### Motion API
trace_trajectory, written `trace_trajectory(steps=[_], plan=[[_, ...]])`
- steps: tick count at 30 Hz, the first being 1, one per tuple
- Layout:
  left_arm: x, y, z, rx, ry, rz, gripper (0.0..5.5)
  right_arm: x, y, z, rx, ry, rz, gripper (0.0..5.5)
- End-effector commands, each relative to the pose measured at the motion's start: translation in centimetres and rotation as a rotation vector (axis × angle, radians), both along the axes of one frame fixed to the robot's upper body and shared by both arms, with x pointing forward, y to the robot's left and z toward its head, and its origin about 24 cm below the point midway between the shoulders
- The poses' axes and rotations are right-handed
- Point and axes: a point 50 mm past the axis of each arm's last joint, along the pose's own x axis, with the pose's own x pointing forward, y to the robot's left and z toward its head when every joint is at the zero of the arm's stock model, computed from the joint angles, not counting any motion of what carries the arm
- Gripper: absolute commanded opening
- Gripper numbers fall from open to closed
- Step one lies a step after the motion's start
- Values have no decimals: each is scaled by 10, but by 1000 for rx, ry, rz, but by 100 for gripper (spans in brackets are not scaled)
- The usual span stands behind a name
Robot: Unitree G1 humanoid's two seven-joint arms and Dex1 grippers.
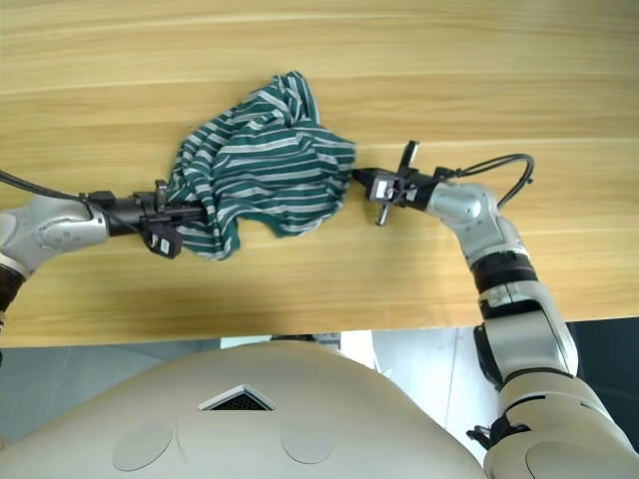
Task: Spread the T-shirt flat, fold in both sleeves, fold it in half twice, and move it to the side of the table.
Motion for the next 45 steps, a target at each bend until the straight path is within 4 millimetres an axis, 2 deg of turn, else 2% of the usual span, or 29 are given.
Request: trace_trajectory(steps=[1, 3, 6, 11, 15, 21, 26, 29, 30, 32, 36, 39, 45], plan=[[3, 12, 0, 105, 15, 39, 0, 2, 3, 3, 2, -10, 10, 3], [11, 15, 7, 125, -33, 63, 0, 1, 3, 6, 9, -16, 17, 3], [15, 27, 5, 212, -65, 94, 0, -6, 1, 14, 37, -17, 48, 3], [1, 32, 3, 208, -46, 103, 0, -7, -14, 37, 54, -65, 36, 3], [-13, 16, 23, 17, -33, 91, 0, -11, -16, 40, 34, -55, 47, 3], [3, 25, 58, 11, -190, 167, 0, -15, -16, 33, 15, -23, 54, 3], [9, 38, 67, 62, -237, 233, 0, -22, -16, 34, 25, -12, 69, 3], [-2, 26, 73, -45, -176, 183, 0, -26, -11, 39, 54, -8, 100, 3], [-10, 16, 75, -113, -128, 139, 21, -29, -9, 41, 63, -4, 121, 0], [-28, -1, 78, -231, -12, 54, 66, -36, -2, 46, 97, 13, 171, 34], [-46, -16, 69, -303, 141, -6, 128, -46, 6, 50, 115, 27, 233, 104], [-51, -16, 59, -276, 215, -8, 177, -50, 10, 45, 68, 39, 264, 159], [-48, 5, 40, -85, 231, 73, 268, -49, 9, 27, -79, 58, 259, 164]])
